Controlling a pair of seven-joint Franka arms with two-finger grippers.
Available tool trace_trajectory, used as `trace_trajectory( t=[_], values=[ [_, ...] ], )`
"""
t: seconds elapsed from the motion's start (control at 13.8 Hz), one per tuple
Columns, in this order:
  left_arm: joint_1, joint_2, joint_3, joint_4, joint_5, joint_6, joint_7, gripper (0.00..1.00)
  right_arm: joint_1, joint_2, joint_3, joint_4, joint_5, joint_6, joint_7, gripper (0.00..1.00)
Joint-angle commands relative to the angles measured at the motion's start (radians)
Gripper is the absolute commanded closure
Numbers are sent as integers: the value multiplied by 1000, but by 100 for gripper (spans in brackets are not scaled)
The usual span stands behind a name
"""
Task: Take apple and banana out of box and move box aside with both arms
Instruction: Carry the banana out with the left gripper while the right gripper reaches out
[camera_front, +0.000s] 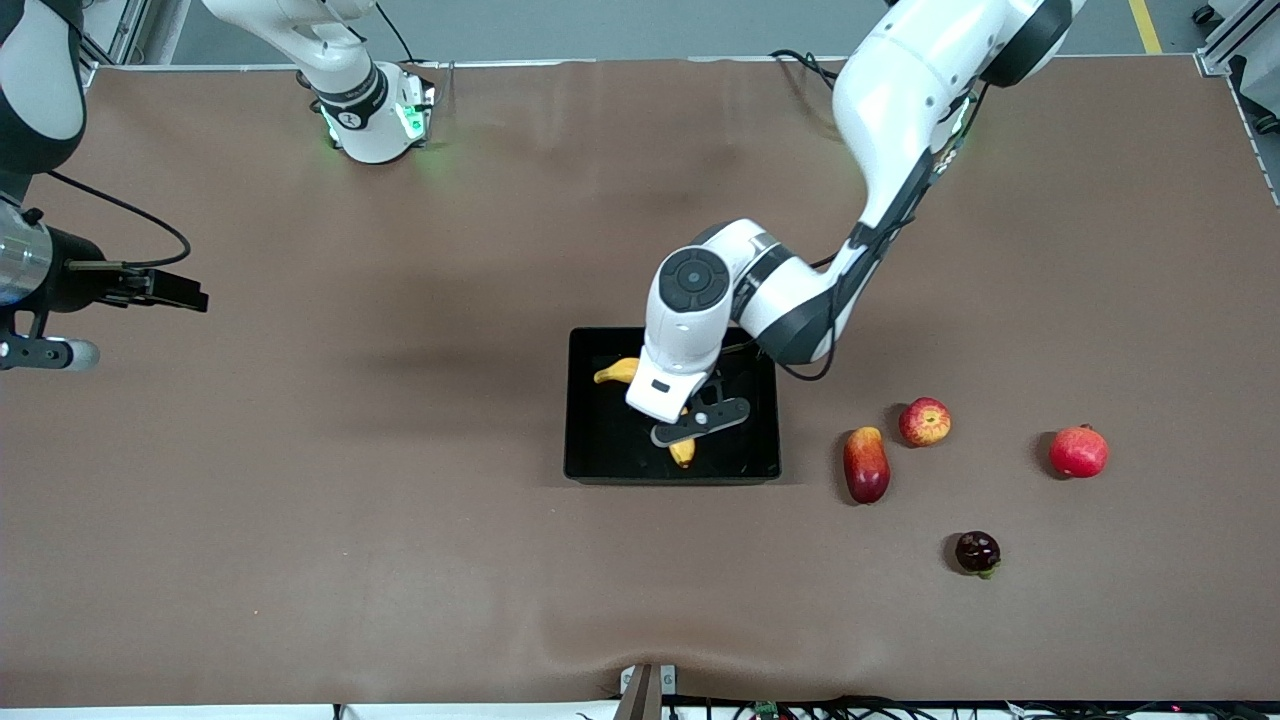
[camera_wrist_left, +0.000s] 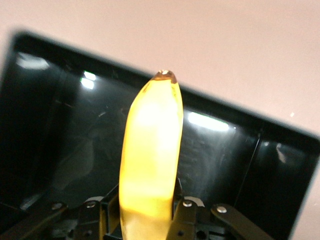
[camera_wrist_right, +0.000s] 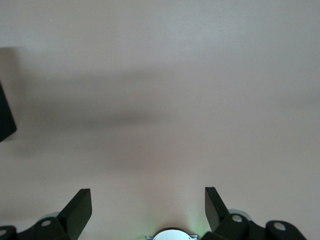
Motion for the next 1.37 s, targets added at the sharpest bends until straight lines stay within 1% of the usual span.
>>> trace_trajectory(
  t=[0.0,0.22,0.36,0.58,0.65,0.72,0.8,0.94,1.08,1.16,1.23,1.3],
  values=[
    [98,-134,-9,-48,-2,-92,135,100,1,32,2,11,61,11,2,0],
    [210,-206,-9,-64,-42,-218,354,100,23,49,4,15,62,11,3,0],
    [296,-252,-10,-102,-82,-249,507,100,43,72,4,18,61,27,3,0],
    [440,-329,-10,-238,-94,-251,770,100,82,94,4,18,55,75,-2,0],
    [492,-340,-10,-275,-94,-246,852,100,99,114,4,18,53,93,0,0],
    [535,-343,-10,-300,-96,-246,902,100,110,153,4,18,61,125,-9,0],
    [568,-343,-13,-320,-96,-243,942,100,127,219,5,18,65,162,-8,0],
    [644,-337,-14,-364,-96,-218,1075,100,180,247,5,18,62,204,-9,0],
    [732,-326,-14,-418,-96,-147,1253,100,225,275,5,18,67,276,-9,0],
    [773,-311,-14,-447,-96,-101,1322,100,239,287,5,18,68,287,-8,0],
    [798,-296,-14,-478,-96,-58,1353,100,259,299,5,18,70,287,-8,0],
    [798,-279,-14,-502,-94,-10,1361,100,285,310,5,18,69,288,-9,0]
  ],
)
